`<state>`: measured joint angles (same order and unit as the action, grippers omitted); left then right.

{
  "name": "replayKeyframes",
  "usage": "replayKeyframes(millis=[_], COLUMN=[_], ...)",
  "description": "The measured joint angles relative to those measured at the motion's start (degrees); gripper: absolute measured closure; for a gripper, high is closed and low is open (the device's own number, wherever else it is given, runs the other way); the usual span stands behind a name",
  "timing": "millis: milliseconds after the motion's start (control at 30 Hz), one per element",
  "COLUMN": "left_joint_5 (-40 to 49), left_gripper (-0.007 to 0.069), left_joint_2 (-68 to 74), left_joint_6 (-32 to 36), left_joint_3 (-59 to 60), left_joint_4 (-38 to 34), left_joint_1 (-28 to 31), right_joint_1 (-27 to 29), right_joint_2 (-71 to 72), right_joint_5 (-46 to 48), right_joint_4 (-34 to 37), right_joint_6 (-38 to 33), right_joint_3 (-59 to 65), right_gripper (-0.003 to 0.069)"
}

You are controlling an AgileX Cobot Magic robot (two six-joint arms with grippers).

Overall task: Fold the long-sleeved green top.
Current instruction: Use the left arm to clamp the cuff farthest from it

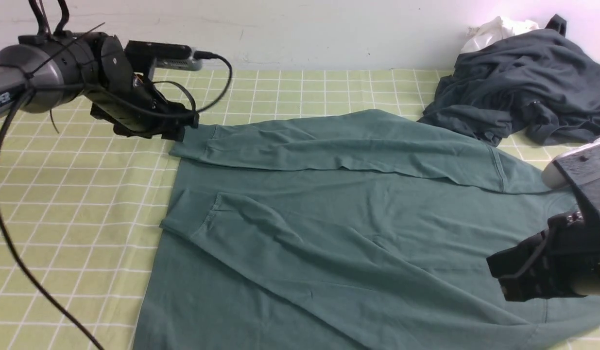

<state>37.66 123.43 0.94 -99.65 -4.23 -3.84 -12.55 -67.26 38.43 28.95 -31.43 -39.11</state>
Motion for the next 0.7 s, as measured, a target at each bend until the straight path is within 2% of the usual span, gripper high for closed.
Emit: replayKeyframes(millis=[100, 233, 333, 467, 567, 700], left_joint_5=[2.31, 3.01, 3.12, 5.2, 7.54, 12.67], left_gripper=[0.0142, 0.0163, 0.0271, 0.0538, 0.0609, 0.0619], left_joint_2=[5.35, 10.59, 12.19, 12.5, 11.34, 6.13], left_joint_6=[-0.63, 0.75, 0.66, -0.94, -0.94, 1.26], left_joint_3=[-6.11, -11.02, -12.87, -14.28, -15.44, -17.17], left_joint_4=[0.05, -0.37, -0.18, 0.28, 0.21, 0.21], left_joint_1=[0.37, -0.06, -0.23, -0.3, -0.47, -1.79], right_joint_1=[0.0, 0.0, 0.0, 0.0, 0.0, 0.0], right_joint_2=[-0.91, -1.22, -1.22, -1.22, -1.22, -1.22], right_joint_5=[0.05, 0.05, 0.05, 0.05, 0.05, 0.05], right_joint_4=[0.18, 0.39, 0.41, 0.41, 0.41, 0.78], right_joint_6=[0.0, 0.0, 0.0, 0.0, 0.0, 0.0], right_joint_3=[0.0, 0.0, 0.0, 0.0, 0.0, 0.0], right_gripper=[0.0672, 0.0671, 0.0671, 0.0671, 0.0671, 0.067])
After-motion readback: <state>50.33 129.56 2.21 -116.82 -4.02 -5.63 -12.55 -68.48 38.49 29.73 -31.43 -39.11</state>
